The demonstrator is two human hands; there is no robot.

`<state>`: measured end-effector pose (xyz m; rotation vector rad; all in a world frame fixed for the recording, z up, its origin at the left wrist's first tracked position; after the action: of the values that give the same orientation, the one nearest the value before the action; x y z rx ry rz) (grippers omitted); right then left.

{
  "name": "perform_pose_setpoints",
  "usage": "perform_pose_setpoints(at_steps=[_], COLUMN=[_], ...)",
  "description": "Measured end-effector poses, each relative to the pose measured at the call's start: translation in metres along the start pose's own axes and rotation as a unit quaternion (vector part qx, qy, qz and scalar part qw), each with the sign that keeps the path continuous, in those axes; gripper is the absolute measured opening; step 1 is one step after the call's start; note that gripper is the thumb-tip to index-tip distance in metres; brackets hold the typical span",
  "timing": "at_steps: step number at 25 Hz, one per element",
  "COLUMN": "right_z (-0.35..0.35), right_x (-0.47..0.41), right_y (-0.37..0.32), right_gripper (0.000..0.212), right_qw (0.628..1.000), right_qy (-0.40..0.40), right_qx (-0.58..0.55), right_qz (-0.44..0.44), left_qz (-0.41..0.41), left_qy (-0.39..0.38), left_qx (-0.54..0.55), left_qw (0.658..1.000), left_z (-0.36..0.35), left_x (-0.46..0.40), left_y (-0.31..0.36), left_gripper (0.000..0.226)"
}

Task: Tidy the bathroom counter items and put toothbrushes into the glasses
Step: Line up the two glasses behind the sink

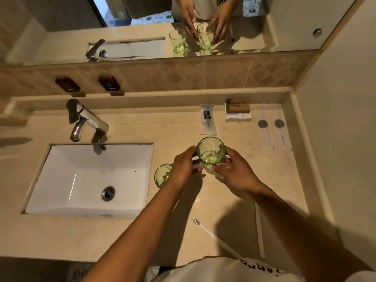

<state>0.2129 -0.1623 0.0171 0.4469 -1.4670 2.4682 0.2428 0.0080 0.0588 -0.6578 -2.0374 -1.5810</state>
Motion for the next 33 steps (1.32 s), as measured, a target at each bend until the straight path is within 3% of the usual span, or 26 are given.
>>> perform_pose_setpoints(at_steps=[6,10,16,19,33], right_z=[-0.015,-0.030,-0.040,-0.045,-0.067], right_x=[-0.056,-0.098,-0.143,-0.160,-0.207], right_y=[-0.055,-0.076,-0.082,-0.078,-0.075], right_gripper=[0.067,0.061,0.043,0.042,0.051], right_qw=[0.998,0.997,0.995,0.994,0.986], right_qy=[0.029,0.053,0.086,0.103,0.145], right_qx=[-0.055,-0.047,-0.043,-0.024,-0.058], right_qz=[0.008,0.007,-0.028,-0.018,-0.059], left_qz=[-0.074,-0.123,-0.119,-0.113,-0.108], left_qy=[-0.015,-0.024,-0.020,-0.003,-0.060], left_qx=[-0.038,-0.075,-0.084,-0.074,-0.015], left_qw=[0.996,0.989,0.989,0.991,0.992], left_z=[0.030,0.041,0.044,0.048,0.045], left_x=[-0.042,-0.087,-0.144,-0.173,-0.201], left_y=[0.060,0.082,0.084,0.078,0.095], left_gripper=[0.050,0.050,0.046,0.037,0.036])
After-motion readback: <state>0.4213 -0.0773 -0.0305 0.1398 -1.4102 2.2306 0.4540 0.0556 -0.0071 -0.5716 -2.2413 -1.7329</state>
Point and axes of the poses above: each hand's wrist, its own x-axis away from the middle knuckle, its own z-axis out of the back of the hand, y = z × x, the point moved 3 cm from there along -x, towards the middle knuckle, and after that the axes turned 12 degrees about x, right-handed, at the moved point
